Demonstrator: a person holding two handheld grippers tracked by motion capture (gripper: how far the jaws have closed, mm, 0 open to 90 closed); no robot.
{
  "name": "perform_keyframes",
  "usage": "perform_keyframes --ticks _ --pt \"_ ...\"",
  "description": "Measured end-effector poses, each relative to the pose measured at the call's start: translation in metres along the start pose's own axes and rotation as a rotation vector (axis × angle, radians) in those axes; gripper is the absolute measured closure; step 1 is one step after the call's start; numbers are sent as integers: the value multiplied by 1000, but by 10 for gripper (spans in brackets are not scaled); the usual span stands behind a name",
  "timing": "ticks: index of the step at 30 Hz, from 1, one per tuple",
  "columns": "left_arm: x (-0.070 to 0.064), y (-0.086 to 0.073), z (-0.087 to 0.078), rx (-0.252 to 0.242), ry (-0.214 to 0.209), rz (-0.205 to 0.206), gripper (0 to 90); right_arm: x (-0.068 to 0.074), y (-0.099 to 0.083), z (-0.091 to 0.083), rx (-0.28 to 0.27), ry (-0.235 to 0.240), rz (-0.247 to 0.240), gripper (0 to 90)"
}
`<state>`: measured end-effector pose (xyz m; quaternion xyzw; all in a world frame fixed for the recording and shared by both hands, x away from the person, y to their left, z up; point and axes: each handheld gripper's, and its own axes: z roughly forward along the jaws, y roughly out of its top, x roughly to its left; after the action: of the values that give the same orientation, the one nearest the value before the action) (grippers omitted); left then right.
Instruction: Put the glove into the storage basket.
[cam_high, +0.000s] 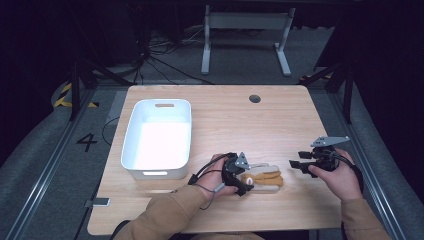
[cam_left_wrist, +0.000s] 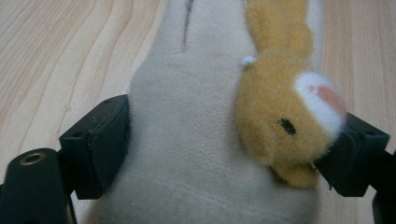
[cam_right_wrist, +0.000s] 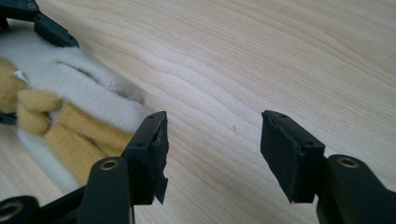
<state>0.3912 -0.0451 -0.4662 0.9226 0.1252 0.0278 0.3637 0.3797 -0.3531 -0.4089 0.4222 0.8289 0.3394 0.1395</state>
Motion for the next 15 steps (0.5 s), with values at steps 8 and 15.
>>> perform_keyframes --ticks 8,15 --pt "-1 2 4 15 13 57 116 2 0 3 7 5 0 415" --pt "1 2 3 4 24 38 127 1 0 2 3 4 -1 412"
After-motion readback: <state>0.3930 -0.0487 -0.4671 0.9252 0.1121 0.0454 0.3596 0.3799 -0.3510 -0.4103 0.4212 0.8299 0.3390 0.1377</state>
